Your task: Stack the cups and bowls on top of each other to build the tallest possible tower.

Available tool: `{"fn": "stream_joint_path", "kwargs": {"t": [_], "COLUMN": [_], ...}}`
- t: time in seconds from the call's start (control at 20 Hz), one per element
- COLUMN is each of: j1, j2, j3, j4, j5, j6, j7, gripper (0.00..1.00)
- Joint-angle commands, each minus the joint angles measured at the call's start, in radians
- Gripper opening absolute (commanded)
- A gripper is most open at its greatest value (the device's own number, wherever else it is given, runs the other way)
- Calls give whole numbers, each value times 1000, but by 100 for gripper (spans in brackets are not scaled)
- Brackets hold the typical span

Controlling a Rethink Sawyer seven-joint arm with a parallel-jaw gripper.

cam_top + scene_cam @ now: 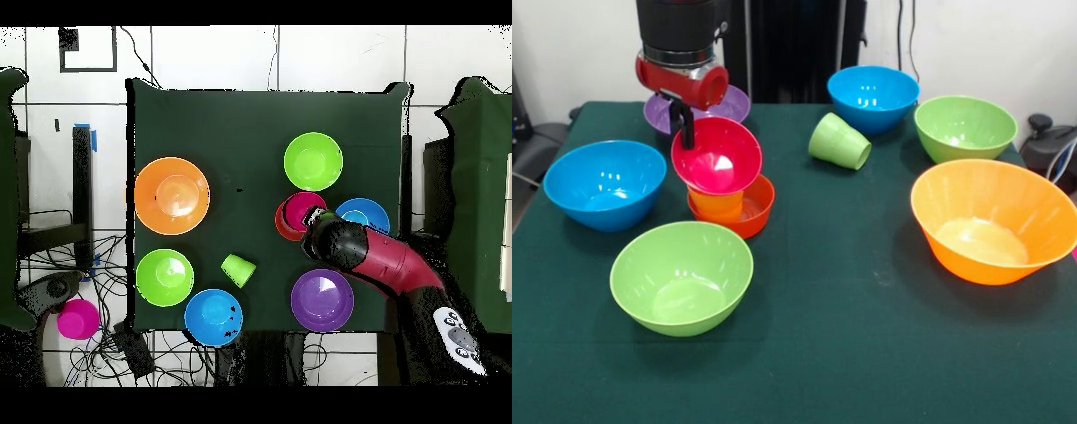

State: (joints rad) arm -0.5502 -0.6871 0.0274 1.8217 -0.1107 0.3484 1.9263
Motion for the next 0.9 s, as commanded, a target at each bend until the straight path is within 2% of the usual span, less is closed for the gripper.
{"fn": "stream_joint_path", "kwargs": {"t": [0.05, 0.9], "j1": [31, 41], "j2": [63, 59], "j3": [61, 52], "j4": [28, 38], "j5": [-9, -15], "j6": [-36, -54], "j7": [97, 104], "gripper": [0, 0]}}
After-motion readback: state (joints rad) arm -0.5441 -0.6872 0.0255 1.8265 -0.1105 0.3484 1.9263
